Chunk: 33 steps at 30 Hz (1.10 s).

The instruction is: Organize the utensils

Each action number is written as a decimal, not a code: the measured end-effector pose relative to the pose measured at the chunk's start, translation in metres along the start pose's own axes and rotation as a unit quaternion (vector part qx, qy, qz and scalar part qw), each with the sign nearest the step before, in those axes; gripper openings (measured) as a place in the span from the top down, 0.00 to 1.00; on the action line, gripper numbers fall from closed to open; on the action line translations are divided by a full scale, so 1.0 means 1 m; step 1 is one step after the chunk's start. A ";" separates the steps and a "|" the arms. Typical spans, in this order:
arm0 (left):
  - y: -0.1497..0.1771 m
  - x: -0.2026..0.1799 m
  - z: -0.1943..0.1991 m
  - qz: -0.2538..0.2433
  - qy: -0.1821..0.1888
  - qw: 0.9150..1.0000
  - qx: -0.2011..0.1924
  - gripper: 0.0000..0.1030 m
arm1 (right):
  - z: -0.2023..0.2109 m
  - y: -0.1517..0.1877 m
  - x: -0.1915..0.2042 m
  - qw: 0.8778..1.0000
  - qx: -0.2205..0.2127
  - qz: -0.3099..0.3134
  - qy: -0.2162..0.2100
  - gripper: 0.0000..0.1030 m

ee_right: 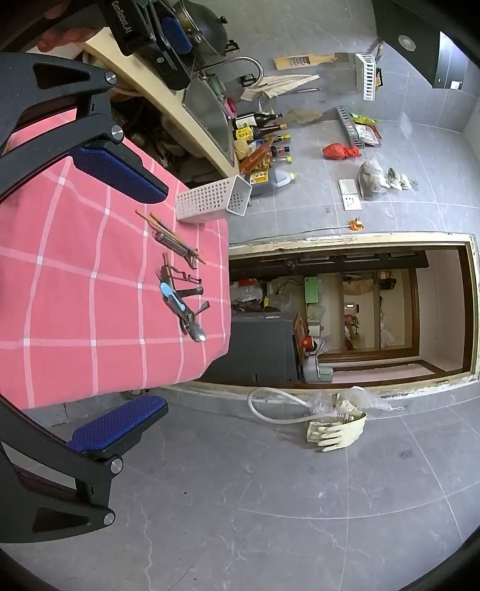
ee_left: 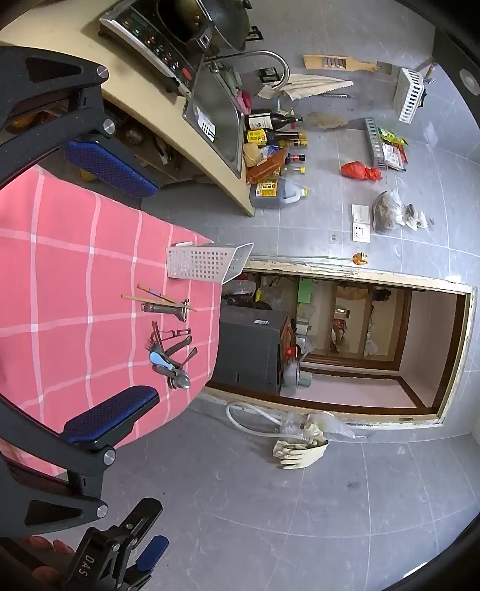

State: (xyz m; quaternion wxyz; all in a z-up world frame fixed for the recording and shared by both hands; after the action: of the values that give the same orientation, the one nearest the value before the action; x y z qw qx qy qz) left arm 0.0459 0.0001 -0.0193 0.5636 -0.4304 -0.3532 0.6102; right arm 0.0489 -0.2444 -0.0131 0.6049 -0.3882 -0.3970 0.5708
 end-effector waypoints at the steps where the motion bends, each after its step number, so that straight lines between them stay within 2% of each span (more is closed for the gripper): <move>1: 0.000 0.000 0.000 -0.001 0.000 1.000 0.000 0.00 | 0.000 0.000 0.000 1.000 0.000 0.000 0.000 0.01; 33: 0.000 -0.001 0.000 -0.009 -0.004 1.000 0.001 0.00 | -0.001 0.001 -0.001 1.000 0.006 -0.001 0.000 0.01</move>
State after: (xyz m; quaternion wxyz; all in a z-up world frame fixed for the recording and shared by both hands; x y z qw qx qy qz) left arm 0.0457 -0.0010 -0.0191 0.5680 -0.4242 -0.3590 0.6070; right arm 0.0492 -0.2448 -0.0148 0.6076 -0.3847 -0.3936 0.5726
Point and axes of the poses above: each gripper's, at about its wrist camera, not at the fingertips, and z roughly against the way its jaws point, x to its left, y to its underside, the point moved 5 cm from there along -z, roughly the way its jaws point, and after that the axes turned 3 degrees about y, right-handed, at the moved point
